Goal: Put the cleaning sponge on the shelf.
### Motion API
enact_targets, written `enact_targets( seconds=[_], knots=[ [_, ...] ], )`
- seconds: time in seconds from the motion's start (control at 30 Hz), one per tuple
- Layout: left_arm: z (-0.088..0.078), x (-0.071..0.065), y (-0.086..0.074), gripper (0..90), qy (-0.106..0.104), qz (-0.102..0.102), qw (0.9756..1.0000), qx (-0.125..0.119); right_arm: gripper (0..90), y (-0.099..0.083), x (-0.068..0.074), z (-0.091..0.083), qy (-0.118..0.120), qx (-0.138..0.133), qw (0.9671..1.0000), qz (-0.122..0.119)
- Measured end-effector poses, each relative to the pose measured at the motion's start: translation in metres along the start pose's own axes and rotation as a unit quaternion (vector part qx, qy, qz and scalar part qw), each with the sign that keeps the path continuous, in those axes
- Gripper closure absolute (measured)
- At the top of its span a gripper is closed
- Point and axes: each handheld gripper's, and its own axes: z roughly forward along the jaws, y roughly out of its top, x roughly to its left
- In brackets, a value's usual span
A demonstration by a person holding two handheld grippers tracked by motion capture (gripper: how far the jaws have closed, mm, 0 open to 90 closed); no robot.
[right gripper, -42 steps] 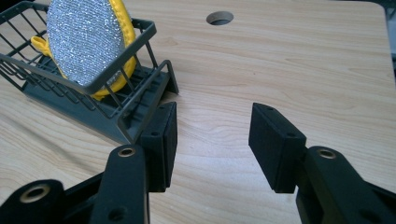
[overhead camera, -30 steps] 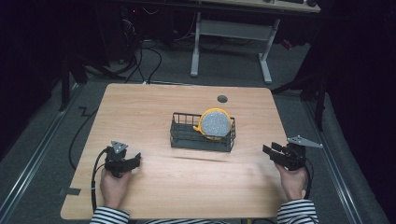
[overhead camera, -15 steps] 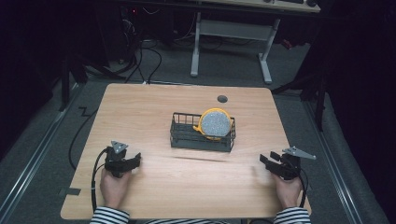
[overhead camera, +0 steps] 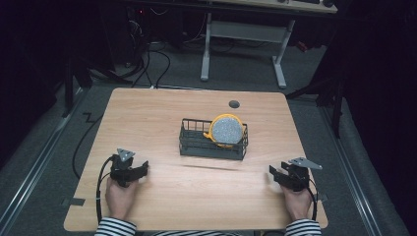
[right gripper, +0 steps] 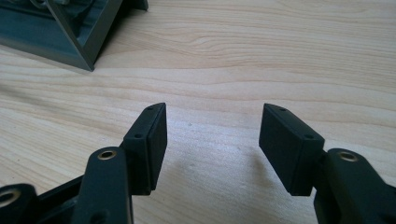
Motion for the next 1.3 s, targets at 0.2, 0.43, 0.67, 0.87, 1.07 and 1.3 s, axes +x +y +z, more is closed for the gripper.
enact_targets(
  seconds=[0.2, 0.43, 0.67, 0.87, 1.07, 1.3],
  knots=[
    [-0.0001, 0.0001, 0.0, 28.9, 0.0, 0.001, 1.0, 0.001, 41.7, 0.0005, 0.0076, 0.006, -0.01, 0.007, 0.9997, -0.021],
    [-0.0001, 0.0, 0.0, 28.9, 0.0, 0.001, 1.0, 0.001, 40.7, 0.0015, 0.0084, 0.0082, -0.014, 0.016, 0.9995, -0.025],
    [-0.0002, 0.0, -0.0001, 28.9, 0.0, 0.001, 1.0, 0.001, 37.9, 0.0028, 0.0104, 0.0119, -0.021, 0.034, 0.9986, -0.035],
    [-0.0004, -0.0003, -0.0004, 29.0, 0.0, 0.001, 1.0, 0.0, 36.1, 0.0028, 0.0106, 0.012, -0.024, 0.035, 0.9986, -0.033],
    [-0.0007, -0.0001, -0.0005, 29.4, -0.001, 0.001, 1.0, 0.0, 35.9, 0.0027, 0.0105, 0.012, -0.024, 0.034, 0.9986, -0.032],
    [-0.0008, -0.0006, -0.0007, 29.1, 0.0, 0.001, 1.0, 0.0, 35.5, 0.0027, 0.0105, 0.012, -0.023, 0.035, 0.9986, -0.032]
  ],
)
